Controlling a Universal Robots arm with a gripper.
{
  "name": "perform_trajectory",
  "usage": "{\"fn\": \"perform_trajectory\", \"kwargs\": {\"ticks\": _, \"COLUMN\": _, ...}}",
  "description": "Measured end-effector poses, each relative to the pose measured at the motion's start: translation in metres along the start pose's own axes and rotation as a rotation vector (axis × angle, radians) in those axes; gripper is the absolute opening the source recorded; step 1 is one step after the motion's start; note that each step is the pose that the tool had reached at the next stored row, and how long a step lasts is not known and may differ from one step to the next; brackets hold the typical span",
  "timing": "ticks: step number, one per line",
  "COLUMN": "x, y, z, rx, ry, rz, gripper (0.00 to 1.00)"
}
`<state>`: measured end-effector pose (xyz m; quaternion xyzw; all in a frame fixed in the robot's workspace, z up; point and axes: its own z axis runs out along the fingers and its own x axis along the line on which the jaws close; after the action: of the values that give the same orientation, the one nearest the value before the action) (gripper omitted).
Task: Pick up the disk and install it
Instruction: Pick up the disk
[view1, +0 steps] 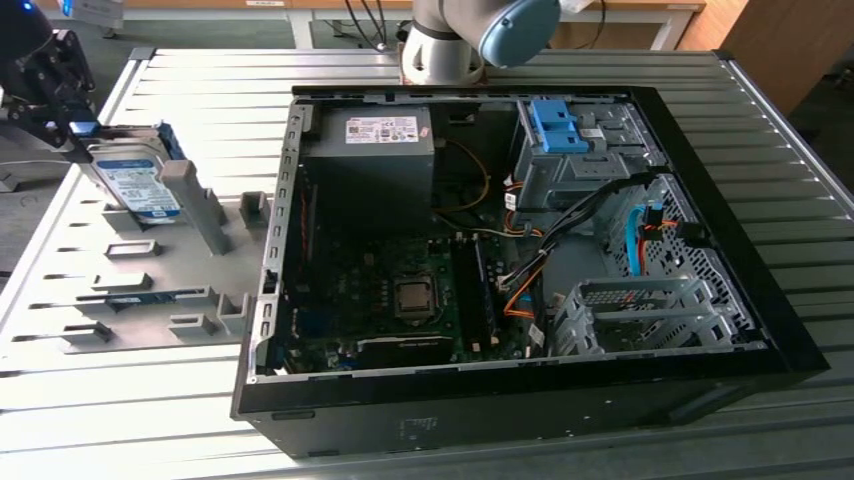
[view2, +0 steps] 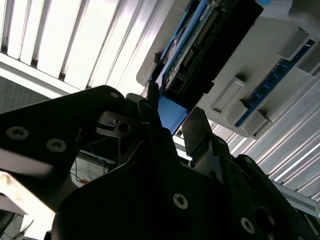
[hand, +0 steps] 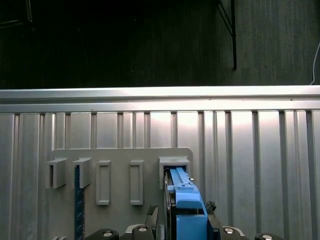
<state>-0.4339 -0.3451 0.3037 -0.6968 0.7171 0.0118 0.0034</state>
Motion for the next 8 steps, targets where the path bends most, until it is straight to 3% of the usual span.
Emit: {"fn": "perform_trajectory", "kwargs": {"ticks": 8, "x": -0.0032, "y": 0.0003, "z": 0.0023, "rx": -0.0001, "ry": 0.0000, "rz": 0.000, "gripper": 0.47}}
